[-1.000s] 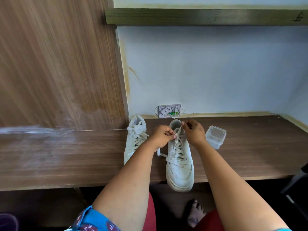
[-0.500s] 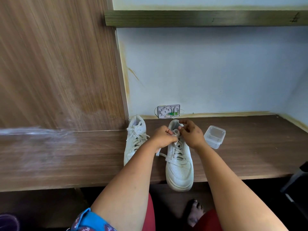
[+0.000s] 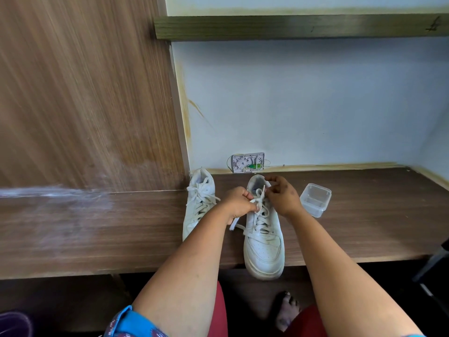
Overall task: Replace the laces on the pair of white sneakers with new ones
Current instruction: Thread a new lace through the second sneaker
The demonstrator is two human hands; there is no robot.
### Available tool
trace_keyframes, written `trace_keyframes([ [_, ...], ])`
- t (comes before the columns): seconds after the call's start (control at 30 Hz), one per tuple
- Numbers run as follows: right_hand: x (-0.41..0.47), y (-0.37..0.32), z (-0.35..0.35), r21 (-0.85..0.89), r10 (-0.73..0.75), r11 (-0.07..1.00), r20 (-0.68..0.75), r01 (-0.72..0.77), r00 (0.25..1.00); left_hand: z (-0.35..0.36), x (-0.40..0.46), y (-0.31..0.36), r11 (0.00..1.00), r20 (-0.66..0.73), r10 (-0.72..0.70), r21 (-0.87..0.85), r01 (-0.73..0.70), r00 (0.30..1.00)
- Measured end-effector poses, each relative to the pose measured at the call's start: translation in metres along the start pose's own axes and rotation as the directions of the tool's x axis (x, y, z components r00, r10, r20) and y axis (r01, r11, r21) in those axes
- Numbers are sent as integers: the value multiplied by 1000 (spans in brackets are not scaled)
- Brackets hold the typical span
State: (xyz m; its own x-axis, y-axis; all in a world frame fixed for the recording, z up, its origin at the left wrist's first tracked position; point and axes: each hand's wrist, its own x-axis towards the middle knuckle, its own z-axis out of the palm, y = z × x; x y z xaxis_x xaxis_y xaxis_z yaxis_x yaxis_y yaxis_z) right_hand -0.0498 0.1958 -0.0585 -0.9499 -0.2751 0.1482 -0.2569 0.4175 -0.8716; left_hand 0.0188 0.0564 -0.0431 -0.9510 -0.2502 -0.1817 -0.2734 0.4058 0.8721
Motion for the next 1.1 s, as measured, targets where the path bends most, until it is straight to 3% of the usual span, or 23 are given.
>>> trace_keyframes([
  [0.3, 2, -5, 3, 133, 21, 991, -103, -7, 994, -1, -6, 3, 999, 69, 3, 38, -5, 998],
  [0.47, 2, -3, 1, 83, 71, 994, 13, -72, 997, -5, -11, 7, 999, 99, -27, 29, 24, 995],
  [0.53, 1, -3, 2, 84, 96, 992, -60, -91, 994, -11, -14, 9, 994, 175, -108, 28, 104, 979],
  [0.63, -9, -10, -3, 118, 121, 989, -241, -95, 963, -31, -26, 10, 966, 358, -258, 103, 236, 898],
  [0.7, -19, -19, -7, 105, 79, 993, -278, -51, 957, -45, -30, 11, 972, 409, -233, 62, 228, 882],
  [0.8, -40, -38, -8, 220, 22, 975, -97, 0, 995, -54, -34, 24, 952, 284, -13, -290, 98, 959],
  [0.9, -61, -52, 0, 348, -6, 933, 273, -93, 962, -46, -38, 38, 777, 96, 117, -629, -30, 988],
  [1.0, -69, -49, 2, 312, -50, 944, 459, -109, 887, -36, -40, 40, 728, 1, 154, -677, -113, 988],
  [1.1, -69, -40, -10, 355, -73, 923, 547, -151, 834, -36, -42, 36, 612, 0, 95, -789, -58, 995],
])
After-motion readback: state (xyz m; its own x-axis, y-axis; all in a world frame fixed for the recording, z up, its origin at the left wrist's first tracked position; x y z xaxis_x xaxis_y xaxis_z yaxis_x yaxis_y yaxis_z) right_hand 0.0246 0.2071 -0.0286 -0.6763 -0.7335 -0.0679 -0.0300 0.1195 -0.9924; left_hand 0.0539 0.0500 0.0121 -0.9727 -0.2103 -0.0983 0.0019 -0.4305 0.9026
